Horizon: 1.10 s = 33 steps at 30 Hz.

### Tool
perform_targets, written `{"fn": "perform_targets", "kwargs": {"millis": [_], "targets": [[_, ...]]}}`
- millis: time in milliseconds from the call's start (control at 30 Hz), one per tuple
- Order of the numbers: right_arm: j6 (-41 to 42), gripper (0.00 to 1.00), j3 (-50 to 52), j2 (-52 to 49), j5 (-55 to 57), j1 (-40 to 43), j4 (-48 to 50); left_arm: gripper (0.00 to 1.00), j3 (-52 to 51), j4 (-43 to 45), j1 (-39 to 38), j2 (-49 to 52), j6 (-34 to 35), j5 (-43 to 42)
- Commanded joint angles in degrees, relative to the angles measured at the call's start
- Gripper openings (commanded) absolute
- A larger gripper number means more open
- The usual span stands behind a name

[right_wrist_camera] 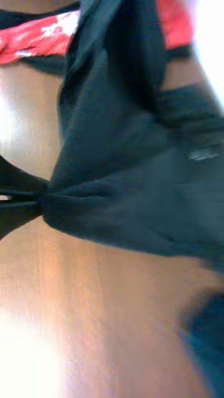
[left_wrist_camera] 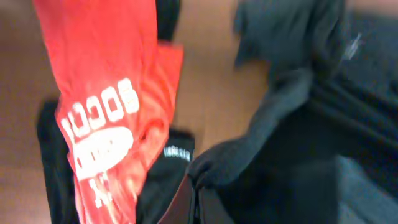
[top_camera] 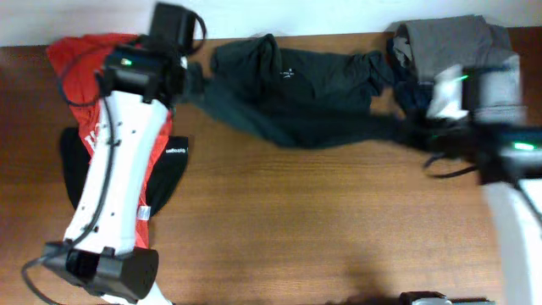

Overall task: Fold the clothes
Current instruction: 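Lift the hem with both grippers and flip it up toward the collar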

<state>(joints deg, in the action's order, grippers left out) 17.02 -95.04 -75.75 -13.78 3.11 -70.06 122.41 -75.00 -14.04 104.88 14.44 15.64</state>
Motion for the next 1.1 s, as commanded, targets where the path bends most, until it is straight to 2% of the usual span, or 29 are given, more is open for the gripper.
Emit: {"fn": "perform_targets", "kwargs": {"millis": [0, 100, 233, 400, 500, 633, 867, 967, 1067], "targets": [[-4.81, 0.04, -16.00, 1.11, 1.16, 5.95, -3.50, 0.01, 11.69, -0.35, 1.86, -0.79, -3.93, 0.33], [-4.81, 0.04, -29.90, 1.14, 1.16, 10.82, -6.29, 0.01, 21.97, -1.64, 2.62, -1.14, -5.18, 0.68], [-6.10, 0.04, -42.51, 1.14, 1.62, 12.39, -8.68, 0.01, 34.01, -3.34, 2.60, -3.34, -6.86, 0.68], [-6.10, 0.04, -53.20, 1.14, 4.50, 12.39, -12.68, 0.00, 42.51, -4.59, 2.58, -10.23, -7.30, 0.11], [-6.08, 0.04, -54.47, 1.09, 4.35, 12.39, -13.33, 0.01, 42.60, -4.74, 2.60, -14.05, -7.32, 0.04], [-6.16, 0.04, -54.38, -1.27, 3.74, 12.37, -13.31, 0.01, 42.32, -4.90, 2.60, -13.79, -7.72, 0.04], [-9.40, 0.04, -54.38, -12.24, -0.70, 12.28, -10.49, 0.01, 39.54, -3.10, 2.60, -5.40, -7.74, 0.04], [-9.73, 0.04, -54.38, -19.41, -2.23, 11.76, -6.43, 0.00, 39.12, 1.88, 2.91, 0.48, -9.01, 0.07], [-9.73, 0.04, -54.38, -25.66, -2.60, 9.70, 0.50, 0.00, 39.12, 12.02, 4.59, 7.50, -10.29, 0.07]]}}
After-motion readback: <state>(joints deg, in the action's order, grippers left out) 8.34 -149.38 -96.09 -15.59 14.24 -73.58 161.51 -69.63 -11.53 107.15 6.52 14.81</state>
